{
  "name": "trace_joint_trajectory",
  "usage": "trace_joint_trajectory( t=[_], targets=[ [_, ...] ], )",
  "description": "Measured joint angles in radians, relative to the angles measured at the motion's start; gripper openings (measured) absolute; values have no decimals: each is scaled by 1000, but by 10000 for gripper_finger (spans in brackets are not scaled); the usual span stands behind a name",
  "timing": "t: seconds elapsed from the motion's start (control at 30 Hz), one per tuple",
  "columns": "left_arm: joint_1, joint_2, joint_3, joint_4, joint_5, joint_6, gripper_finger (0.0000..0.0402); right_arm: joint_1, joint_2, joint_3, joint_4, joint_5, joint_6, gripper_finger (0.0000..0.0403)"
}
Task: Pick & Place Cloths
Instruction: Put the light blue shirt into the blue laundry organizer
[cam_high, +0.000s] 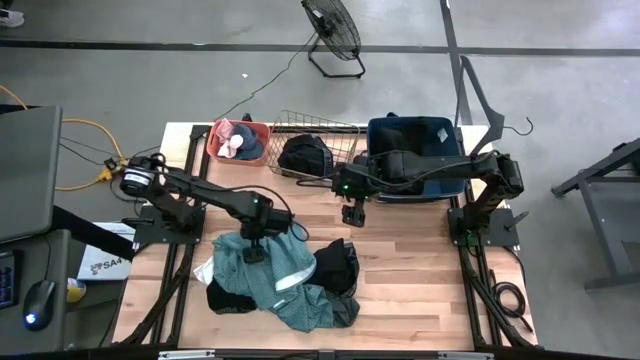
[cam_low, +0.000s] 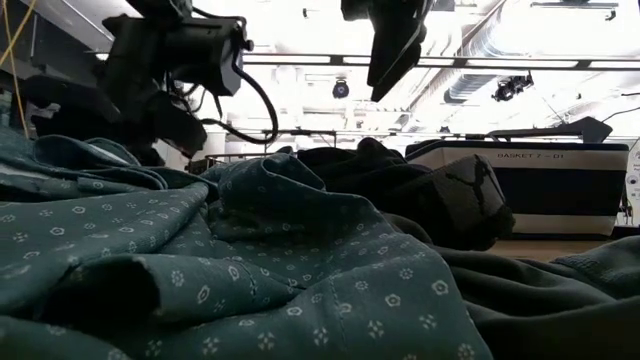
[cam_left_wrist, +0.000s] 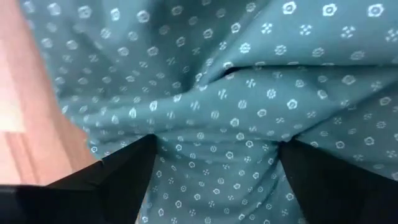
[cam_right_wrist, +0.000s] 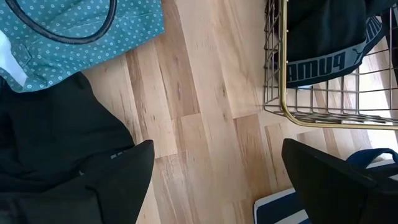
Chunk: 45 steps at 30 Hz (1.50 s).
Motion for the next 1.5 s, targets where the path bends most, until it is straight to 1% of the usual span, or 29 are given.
trace_joint_trajectory(
  t=[0.1, 0.2, 0.3, 0.4, 0.43, 0.47, 0.6, 0.7, 0.77, 0.87, 0.97, 1.03, 1.23, 1.3, 1.4, 1.5],
  targets=[
    [0, 31, 0, 11, 25, 22, 294, 0, 0, 0, -1, 0, 7, 344],
    [0, 31, -2, 17, 22, 43, 237, 0, 0, 0, -1, 0, 9, 344],
    [0, 19, -2, 17, 5, 46, 157, 0, 0, 0, 0, 0, 11, 344],
    [-2, 19, -2, 18, 10, 55, 50, 0, 0, 0, -1, 0, 11, 344],
    [-1, 19, -2, 18, 16, 58, 29, 0, 0, 0, 0, 0, 11, 344],
    [-1, 19, -2, 18, 18, 59, 22, 0, 0, 0, 0, 0, 11, 344],
    [-1, 21, 11, -10, 13, 66, 18, 0, 0, 0, 0, 0, 11, 344],
    [-3, 27, 75, -98, -36, 55, 17, 0, 0, 0, -2, 0, 11, 344],
    [-3, 28, 128, -201, -84, 58, 12, 0, 0, 0, -7, 0, 11, 344],
    [-3, 27, 234, -266, -140, 78, 12, 4, 0, 0, -30, 5, 20, 344],
    [-2, 26, 329, -394, -198, 96, 12, 14, 0, 0, -63, 48, 34, 344],
    [-2, 26, 397, -446, -226, 112, 12, 24, 0, 0, -91, 82, 38, 344],
    [-2, 25, 613, -633, -369, 123, 12, 60, -21, 0, -120, 139, 79, 344],
    [-2, 24, 683, -638, -424, 132, 12, 70, -27, 0, -115, 163, 84, 344],
    [-1, 3, 800, -637, -440, 183, 12, 85, -38, 0, -114, 203, 89, 344],
    [-1, 0, 933, -638, -496, 207, 12, 88, -48, 0, -102, 210, 90, 344]
  ],
)
